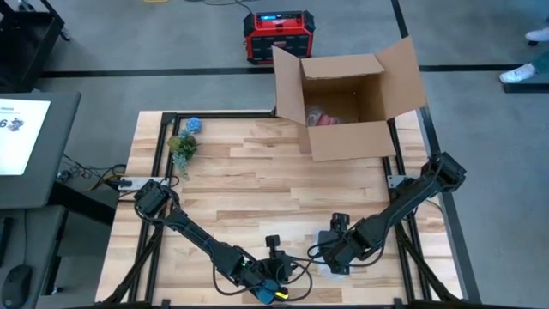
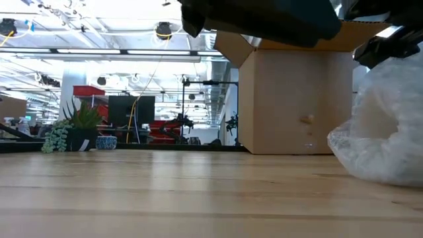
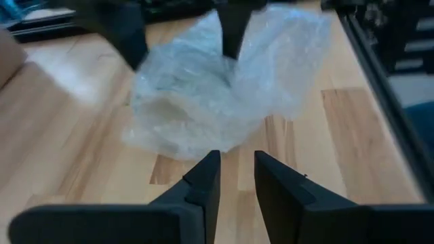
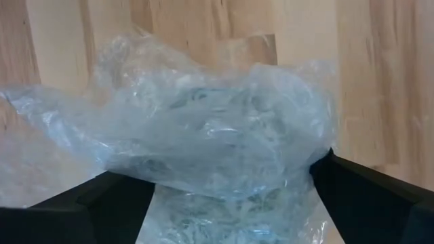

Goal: Wrap mug
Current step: Wrap the white patterned mug in the bubble wrap

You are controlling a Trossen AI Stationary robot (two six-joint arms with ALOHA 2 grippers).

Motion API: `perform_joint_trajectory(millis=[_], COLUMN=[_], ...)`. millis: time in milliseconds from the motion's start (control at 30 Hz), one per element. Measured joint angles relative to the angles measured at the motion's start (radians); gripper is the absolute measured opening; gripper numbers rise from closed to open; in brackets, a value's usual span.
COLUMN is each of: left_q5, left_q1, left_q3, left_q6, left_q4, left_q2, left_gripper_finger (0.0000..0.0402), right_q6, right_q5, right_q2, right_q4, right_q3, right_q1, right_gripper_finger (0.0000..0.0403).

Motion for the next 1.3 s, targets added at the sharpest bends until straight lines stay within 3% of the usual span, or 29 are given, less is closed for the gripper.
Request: perform_joint_trajectory(millis=[233,333,433,667,800,1000,1167,1300], left_q5=[0.206,0.333,0.457,0.473,0.583,0.622,0.569,0.515], left_q1=[0.125,0.195,0.248,0.297,0.333,0.341,0.326,0.315], left_q3=[-0.002,0.000,0.003,0.040,0.041,0.043,0.049,0.081], left_q6=[0.208,0.237,0.225,0.306,0.300,0.323,0.246,0.152], left_q4=[0.287,0.447,0.489,0.474,0.482,0.491,0.439,0.143], left_q2=[0.155,0.195,0.211,0.211,0.212,0.212,0.195,0.076], left_gripper_finger=[0.0105,0.0132,0.0160,0.0185,0.0151,0.0020,0.0005,0.0001], right_q6=[0.039,0.065,0.074,0.107,0.105,0.108,0.161,0.209], right_q5=[0.044,0.078,0.093,0.110,0.116,0.137,0.152,0.219], right_q2=[-0.081,-0.112,-0.122,-0.134,-0.134,-0.170,-0.228,-0.268], right_q4=[-0.023,-0.058,-0.058,0.030,0.033,0.019,0.006,0.006], right_q3=[-0.014,-0.018,-0.032,-0.129,-0.128,-0.121,-0.124,-0.121], right_q1=[0.028,0.050,0.057,0.056,0.054,0.057,0.078,0.124], right_gripper_finger=[0.0359,0.0355,0.0353,0.0352,0.0352,0.0352,0.0352,0.0352])
